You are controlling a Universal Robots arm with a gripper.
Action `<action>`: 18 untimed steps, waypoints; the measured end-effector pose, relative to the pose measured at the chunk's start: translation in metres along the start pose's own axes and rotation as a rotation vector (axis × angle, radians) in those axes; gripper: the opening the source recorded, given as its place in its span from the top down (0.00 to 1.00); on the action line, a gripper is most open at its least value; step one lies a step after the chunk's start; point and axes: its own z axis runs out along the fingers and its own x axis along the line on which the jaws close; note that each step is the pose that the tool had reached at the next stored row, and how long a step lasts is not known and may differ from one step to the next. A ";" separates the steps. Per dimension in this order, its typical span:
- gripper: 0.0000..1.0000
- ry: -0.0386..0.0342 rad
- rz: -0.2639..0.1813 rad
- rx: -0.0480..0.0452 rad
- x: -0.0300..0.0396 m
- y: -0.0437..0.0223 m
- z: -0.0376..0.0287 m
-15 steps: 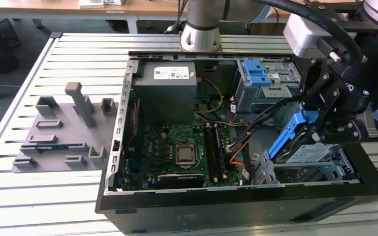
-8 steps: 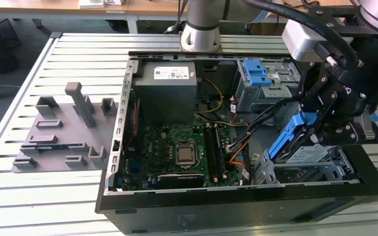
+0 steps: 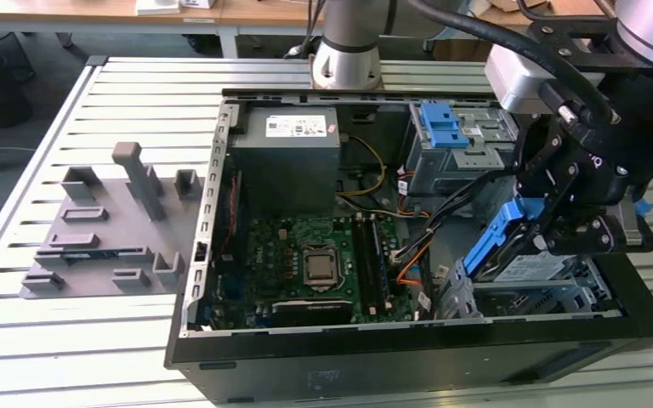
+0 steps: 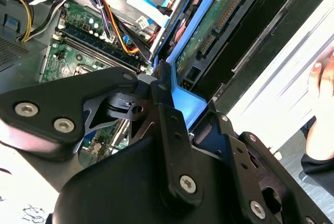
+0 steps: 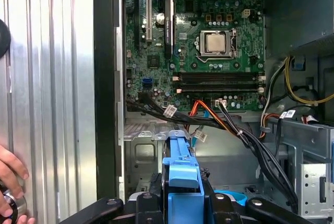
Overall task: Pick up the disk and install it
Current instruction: 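Insert the disk into the insertion slot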
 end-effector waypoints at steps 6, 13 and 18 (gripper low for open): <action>0.64 -0.0001 0.000 0.0000 0.0001 0.0000 0.0031; 0.64 -0.0001 0.000 0.0000 0.0002 0.0000 0.0064; 0.64 0.0000 0.000 0.0000 0.0003 0.0000 0.0088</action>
